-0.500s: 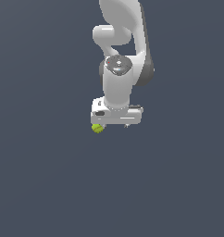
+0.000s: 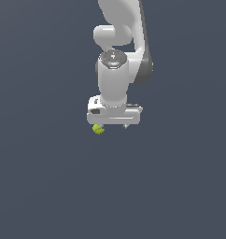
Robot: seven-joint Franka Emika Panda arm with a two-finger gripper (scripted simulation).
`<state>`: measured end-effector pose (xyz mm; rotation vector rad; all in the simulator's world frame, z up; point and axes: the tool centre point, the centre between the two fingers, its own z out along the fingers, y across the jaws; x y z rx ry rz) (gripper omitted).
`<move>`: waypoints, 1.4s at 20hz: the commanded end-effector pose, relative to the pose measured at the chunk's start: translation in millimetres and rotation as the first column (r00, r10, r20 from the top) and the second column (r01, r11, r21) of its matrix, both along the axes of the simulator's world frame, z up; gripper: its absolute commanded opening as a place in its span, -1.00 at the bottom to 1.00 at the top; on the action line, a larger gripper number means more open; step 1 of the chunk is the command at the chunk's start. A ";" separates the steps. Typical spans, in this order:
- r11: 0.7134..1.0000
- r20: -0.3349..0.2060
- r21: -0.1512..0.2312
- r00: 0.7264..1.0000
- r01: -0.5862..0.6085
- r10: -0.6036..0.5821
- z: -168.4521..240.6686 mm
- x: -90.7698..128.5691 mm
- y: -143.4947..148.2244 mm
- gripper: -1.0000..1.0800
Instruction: Pick up the object and move it to a goal position.
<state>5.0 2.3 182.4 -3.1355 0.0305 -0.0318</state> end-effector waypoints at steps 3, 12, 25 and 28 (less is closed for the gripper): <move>1.000 0.006 0.003 1.000 0.008 -0.008 2.3 1.2 -1.9 0.92; 1.000 0.005 0.001 1.000 -0.024 0.024 -2.6 -2.3 -6.7 0.92; 0.976 -0.003 -0.008 0.976 -0.218 0.218 -31.2 -25.9 -33.7 0.92; 0.959 -0.006 -0.009 0.959 -0.282 0.282 -40.3 -34.6 -42.1 0.92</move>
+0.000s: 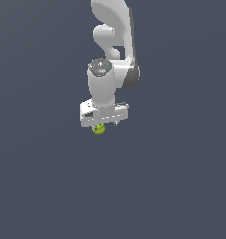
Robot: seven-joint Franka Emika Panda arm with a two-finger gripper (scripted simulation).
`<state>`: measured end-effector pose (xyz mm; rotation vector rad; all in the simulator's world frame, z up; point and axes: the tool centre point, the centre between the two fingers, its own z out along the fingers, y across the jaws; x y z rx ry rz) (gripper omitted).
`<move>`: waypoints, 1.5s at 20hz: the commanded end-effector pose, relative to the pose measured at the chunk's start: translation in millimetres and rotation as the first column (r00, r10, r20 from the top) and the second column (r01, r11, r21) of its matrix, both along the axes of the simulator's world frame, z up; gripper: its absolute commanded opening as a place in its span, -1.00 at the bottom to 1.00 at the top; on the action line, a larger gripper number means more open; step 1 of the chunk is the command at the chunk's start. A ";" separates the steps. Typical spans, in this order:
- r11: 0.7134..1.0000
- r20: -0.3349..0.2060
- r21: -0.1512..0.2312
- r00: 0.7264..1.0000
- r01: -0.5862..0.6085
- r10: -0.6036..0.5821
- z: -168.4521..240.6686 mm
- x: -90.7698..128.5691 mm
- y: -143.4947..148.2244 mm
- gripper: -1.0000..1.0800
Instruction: Pick up the object and move it to a goal position.
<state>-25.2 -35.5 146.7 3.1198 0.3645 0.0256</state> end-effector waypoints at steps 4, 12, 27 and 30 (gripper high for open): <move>0.993 -0.005 -0.003 0.993 -0.122 0.122 -16.5 -16.6 -14.8 0.92; 0.958 -0.011 -0.004 0.957 -0.288 0.288 -38.1 -41.8 -33.2 0.92; 0.905 -0.016 -0.001 0.905 -0.425 0.425 -55.2 -65.0 -46.8 0.92; 0.907 -0.016 -0.001 0.907 -0.422 0.422 -55.3 -64.6 -46.7 0.92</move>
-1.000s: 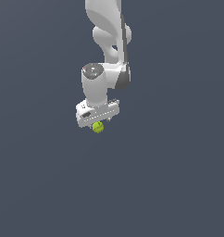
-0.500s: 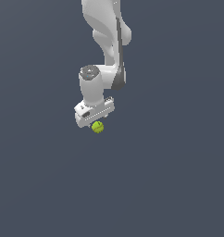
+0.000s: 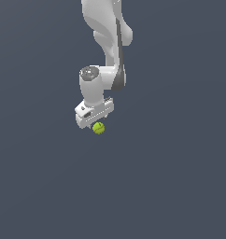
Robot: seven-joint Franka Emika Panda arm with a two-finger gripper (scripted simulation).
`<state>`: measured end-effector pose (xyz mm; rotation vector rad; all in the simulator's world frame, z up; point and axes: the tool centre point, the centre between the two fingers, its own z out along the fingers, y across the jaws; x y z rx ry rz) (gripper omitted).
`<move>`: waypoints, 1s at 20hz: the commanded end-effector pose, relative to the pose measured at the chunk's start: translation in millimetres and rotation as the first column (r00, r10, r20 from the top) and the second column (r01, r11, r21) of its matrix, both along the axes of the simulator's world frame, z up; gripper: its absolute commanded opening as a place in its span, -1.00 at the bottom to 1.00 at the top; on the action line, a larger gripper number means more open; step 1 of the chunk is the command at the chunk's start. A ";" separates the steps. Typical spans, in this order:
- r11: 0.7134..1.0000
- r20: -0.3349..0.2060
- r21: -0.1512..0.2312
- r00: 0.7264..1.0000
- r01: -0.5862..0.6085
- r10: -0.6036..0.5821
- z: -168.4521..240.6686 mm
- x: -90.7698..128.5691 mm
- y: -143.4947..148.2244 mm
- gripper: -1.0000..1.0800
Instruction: Pick up the object and move it to a goal position.
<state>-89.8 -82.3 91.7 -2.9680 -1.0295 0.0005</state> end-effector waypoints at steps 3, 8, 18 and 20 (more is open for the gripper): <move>1.000 0.000 0.000 1.000 0.000 0.000 -4.7 -0.2 -0.1 0.92; 1.000 0.000 0.000 1.000 -0.002 0.002 -23.6 -1.0 0.2 0.92; 1.000 0.000 0.000 1.000 -0.004 0.004 -50.3 -0.9 -0.3 0.92; 1.000 0.000 0.000 1.000 -0.004 0.004 -50.3 -0.9 -0.3 -1.00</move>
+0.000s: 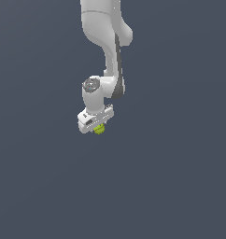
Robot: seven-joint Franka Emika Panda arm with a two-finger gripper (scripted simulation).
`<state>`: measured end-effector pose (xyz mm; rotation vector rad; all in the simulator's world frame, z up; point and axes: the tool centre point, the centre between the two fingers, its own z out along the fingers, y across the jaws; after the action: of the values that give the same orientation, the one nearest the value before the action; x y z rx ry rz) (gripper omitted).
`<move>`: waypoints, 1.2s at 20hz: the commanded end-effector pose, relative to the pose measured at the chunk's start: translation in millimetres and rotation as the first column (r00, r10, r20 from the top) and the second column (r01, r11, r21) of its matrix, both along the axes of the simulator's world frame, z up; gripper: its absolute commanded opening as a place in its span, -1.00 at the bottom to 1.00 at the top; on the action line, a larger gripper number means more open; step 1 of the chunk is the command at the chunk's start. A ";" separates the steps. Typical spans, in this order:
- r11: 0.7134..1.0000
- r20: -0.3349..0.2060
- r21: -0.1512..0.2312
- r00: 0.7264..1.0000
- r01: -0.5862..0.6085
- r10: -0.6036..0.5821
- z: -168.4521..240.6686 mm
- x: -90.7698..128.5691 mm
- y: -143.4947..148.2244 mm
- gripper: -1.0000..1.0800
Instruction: Pick up the object and move it to a goal position.
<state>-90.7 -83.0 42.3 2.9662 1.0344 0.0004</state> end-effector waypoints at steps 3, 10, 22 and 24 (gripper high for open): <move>1.000 0.000 0.000 1.000 -0.001 0.001 -1.0 0.0 0.4 -1.00; 1.000 0.001 0.000 1.000 0.000 0.000 0.2 0.5 0.2 -1.00; 1.000 0.001 0.000 1.000 0.000 0.000 42.1 18.7 29.2 -1.00; 1.000 0.001 0.000 1.000 0.000 0.000 55.7 24.6 38.5 -1.00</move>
<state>-70.9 -51.5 87.1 2.9665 1.0342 -0.0012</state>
